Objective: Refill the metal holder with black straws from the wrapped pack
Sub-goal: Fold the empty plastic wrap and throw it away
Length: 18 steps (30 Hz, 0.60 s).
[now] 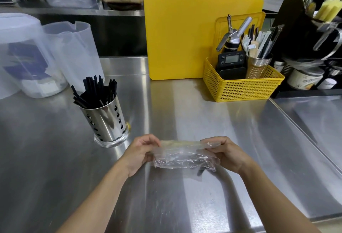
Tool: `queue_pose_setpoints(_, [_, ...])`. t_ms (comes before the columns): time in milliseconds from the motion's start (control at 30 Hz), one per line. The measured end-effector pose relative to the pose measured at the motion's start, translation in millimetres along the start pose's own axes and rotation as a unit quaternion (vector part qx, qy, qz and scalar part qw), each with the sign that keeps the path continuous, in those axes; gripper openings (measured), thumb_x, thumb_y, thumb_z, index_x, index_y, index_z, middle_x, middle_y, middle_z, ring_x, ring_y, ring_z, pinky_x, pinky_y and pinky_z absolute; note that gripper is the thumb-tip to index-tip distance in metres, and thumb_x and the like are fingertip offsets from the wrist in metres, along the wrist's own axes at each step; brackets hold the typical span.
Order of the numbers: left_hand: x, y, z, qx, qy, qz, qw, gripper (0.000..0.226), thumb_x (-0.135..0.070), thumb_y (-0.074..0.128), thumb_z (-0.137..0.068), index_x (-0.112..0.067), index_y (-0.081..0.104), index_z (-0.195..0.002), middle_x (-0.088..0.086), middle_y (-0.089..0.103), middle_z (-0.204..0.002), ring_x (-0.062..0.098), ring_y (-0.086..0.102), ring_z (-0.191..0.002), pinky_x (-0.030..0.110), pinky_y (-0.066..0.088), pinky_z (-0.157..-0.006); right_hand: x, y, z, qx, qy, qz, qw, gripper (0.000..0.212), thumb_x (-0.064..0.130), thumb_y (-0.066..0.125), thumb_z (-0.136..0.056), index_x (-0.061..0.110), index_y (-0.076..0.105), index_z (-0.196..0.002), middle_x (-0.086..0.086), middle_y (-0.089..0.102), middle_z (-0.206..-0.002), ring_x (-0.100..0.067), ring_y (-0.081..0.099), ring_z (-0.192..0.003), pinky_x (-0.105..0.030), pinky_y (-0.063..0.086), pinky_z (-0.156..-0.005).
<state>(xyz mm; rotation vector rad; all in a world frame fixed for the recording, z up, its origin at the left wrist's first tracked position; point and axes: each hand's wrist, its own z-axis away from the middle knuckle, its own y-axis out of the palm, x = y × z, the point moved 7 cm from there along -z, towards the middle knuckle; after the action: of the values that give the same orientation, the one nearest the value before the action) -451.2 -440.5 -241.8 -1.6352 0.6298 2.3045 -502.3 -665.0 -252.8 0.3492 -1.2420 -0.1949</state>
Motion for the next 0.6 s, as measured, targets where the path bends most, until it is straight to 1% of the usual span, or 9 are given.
queue_pose_setpoints(33, [1, -2, -1, -0.006, 0.003, -0.007, 1.0, 0.044, 0.014, 0.049, -0.079, -0.017, 0.066, -0.053, -0.001, 0.062, -0.06, 0.013, 0.055, -0.052, 0.023, 0.043, -0.046, 1, 0, 1, -0.009, -0.001, 0.0, 1.0, 0.031, -0.016, 0.05, -0.068, 0.0, 0.074, -0.079, -0.012, 0.066, -0.058, -0.021, 0.054, -0.042, -0.022, 0.044, -0.042])
queue_pose_setpoints(100, [1, -3, -1, -0.013, 0.009, -0.003, 1.0, 0.054, 0.018, 0.036, -0.081, -0.014, 0.065, -0.049, 0.001, 0.063, -0.06, 0.014, 0.055, -0.051, 0.022, 0.044, -0.042, 2, -2, 0, -0.031, -0.016, 0.024, 0.999, 0.031, -0.014, 0.052, -0.067, 0.005, 0.075, -0.072, -0.01, 0.069, -0.063, -0.023, 0.058, -0.05, -0.025, 0.044, -0.046])
queue_pose_setpoints(200, [2, -1, 0, -0.015, 0.006, 0.014, 1.0, 0.055, 0.016, 0.031, -0.084, -0.011, 0.067, -0.052, 0.004, 0.064, -0.064, 0.015, 0.054, -0.048, 0.023, 0.046, -0.04, 1, -9, -1, -0.088, -0.025, 0.062, 0.994, 0.038, -0.016, 0.049, -0.075, 0.009, 0.075, -0.066, -0.008, 0.068, -0.062, -0.025, 0.051, -0.053, -0.026, 0.04, -0.048])
queue_pose_setpoints(267, [4, 2, 1, -0.002, -0.002, 0.031, 1.0, 0.046, 0.006, 0.035, -0.086, -0.011, 0.067, -0.058, 0.005, 0.063, -0.068, 0.016, 0.054, -0.05, 0.024, 0.046, -0.043, -1, -13, 0, -0.124, -0.018, 0.07, 0.99, 0.045, -0.019, 0.042, -0.078, 0.008, 0.073, -0.064, -0.007, 0.067, -0.059, -0.024, 0.048, -0.052, -0.026, 0.036, -0.05])
queue_pose_setpoints(333, [5, 5, 0, 0.021, -0.02, 0.043, 0.999, 0.028, -0.014, 0.046, -0.08, -0.013, 0.069, -0.064, 0.007, 0.059, -0.074, 0.02, 0.051, -0.059, 0.027, 0.047, -0.05, -3, -14, 3, -0.141, -0.006, 0.078, 0.987, 0.047, -0.02, 0.038, -0.078, 0.008, 0.072, -0.063, -0.008, 0.065, -0.057, -0.021, 0.047, -0.045, -0.022, 0.037, -0.045])
queue_pose_setpoints(433, [8, 6, 0, 0.026, -0.047, 0.005, 0.999, 0.023, -0.035, 0.057, -0.071, -0.015, 0.068, -0.071, 0.009, 0.054, -0.079, 0.021, 0.049, -0.064, 0.028, 0.047, -0.054, -3, -10, 11, -0.143, 0.013, 0.094, 0.985, 0.044, -0.02, 0.038, -0.079, 0.007, 0.071, -0.066, -0.006, 0.065, -0.059, -0.017, 0.045, -0.04, -0.021, 0.04, -0.038])
queue_pose_setpoints(500, [7, 8, 1, 0.02, -0.045, -0.051, 0.997, 0.02, -0.033, 0.071, -0.068, -0.016, 0.067, -0.079, 0.007, 0.056, -0.079, 0.019, 0.051, -0.065, 0.026, 0.048, -0.053, 0, -8, 16, -0.14, 0.017, 0.083, 0.986, 0.042, -0.018, 0.039, -0.079, 0.006, 0.072, -0.071, -0.007, 0.067, -0.066, -0.022, 0.053, -0.047, -0.03, 0.051, -0.046])
queue_pose_setpoints(533, [6, 10, 1, 0.014, -0.038, -0.069, 0.997, 0.017, -0.024, 0.074, -0.069, -0.016, 0.065, -0.081, 0.004, 0.058, -0.077, 0.017, 0.052, -0.064, 0.025, 0.048, -0.051, 1, -6, 18, -0.135, 0.017, 0.072, 0.988, 0.039, -0.015, 0.04, -0.079, 0.007, 0.073, -0.074, -0.009, 0.068, -0.07, -0.026, 0.056, -0.054, -0.035, 0.054, -0.052])
queue_pose_setpoints(600, [4, 10, 2, 0.005, -0.023, -0.078, 0.997, 0.016, -0.008, 0.072, -0.074, -0.014, 0.061, -0.084, -0.002, 0.06, -0.072, 0.011, 0.056, -0.057, 0.023, 0.048, -0.046, 2, -2, 23, -0.114, 0.021, 0.031, 0.993, 0.029, 0.001, 0.045, -0.079, 0.007, 0.073, -0.084, -0.014, 0.067, -0.078, -0.032, 0.056, -0.068, -0.043, 0.055, -0.061])
